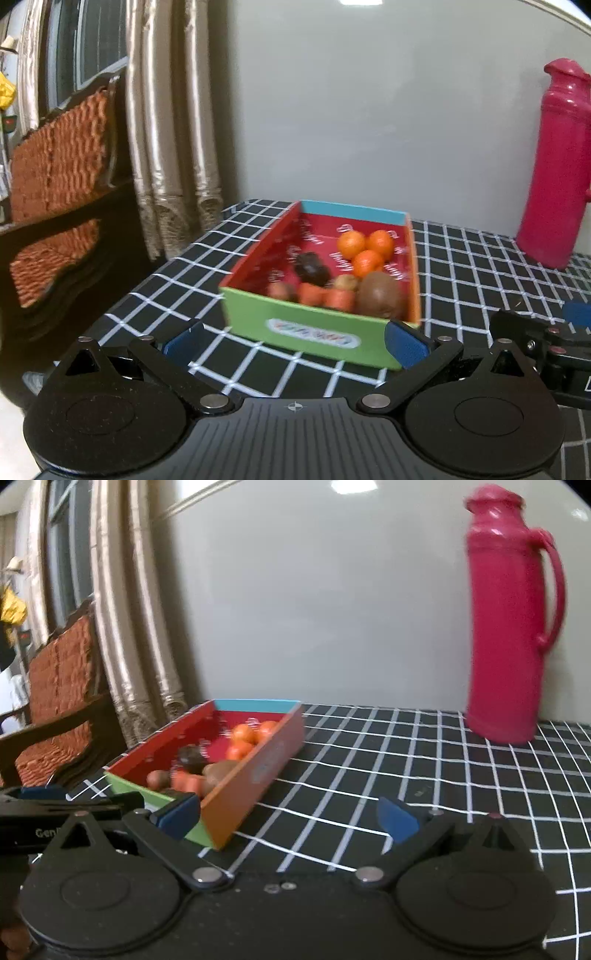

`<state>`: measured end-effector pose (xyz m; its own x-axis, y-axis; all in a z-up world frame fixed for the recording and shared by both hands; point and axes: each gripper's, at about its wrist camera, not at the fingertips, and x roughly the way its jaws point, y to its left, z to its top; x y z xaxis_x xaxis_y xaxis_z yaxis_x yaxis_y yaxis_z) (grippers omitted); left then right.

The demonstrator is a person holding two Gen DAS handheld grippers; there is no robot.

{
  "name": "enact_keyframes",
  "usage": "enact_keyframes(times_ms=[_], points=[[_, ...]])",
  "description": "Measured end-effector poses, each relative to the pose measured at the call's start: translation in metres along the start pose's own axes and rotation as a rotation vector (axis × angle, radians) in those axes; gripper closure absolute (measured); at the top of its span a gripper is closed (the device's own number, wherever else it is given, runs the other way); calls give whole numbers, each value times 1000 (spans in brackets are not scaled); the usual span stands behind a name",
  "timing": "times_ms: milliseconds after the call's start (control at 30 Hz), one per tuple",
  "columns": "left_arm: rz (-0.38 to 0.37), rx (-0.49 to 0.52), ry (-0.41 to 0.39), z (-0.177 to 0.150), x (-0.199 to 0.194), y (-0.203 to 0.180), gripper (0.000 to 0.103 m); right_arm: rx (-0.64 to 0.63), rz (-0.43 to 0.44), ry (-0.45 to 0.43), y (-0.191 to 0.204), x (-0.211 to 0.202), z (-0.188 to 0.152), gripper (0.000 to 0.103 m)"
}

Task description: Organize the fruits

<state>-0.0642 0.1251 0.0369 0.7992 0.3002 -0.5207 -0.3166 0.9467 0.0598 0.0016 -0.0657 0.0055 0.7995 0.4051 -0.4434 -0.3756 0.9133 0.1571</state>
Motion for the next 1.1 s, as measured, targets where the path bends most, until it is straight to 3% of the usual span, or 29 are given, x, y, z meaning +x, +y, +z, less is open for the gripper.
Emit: enact_keyframes(times_ms=[300, 1100], points=[[4, 10, -21, 6, -39, 31, 0, -16, -20, -16, 39, -28, 3, 1], [-23, 9, -53, 12, -61, 24, 0, 34, -51, -38, 29, -52, 1, 1]])
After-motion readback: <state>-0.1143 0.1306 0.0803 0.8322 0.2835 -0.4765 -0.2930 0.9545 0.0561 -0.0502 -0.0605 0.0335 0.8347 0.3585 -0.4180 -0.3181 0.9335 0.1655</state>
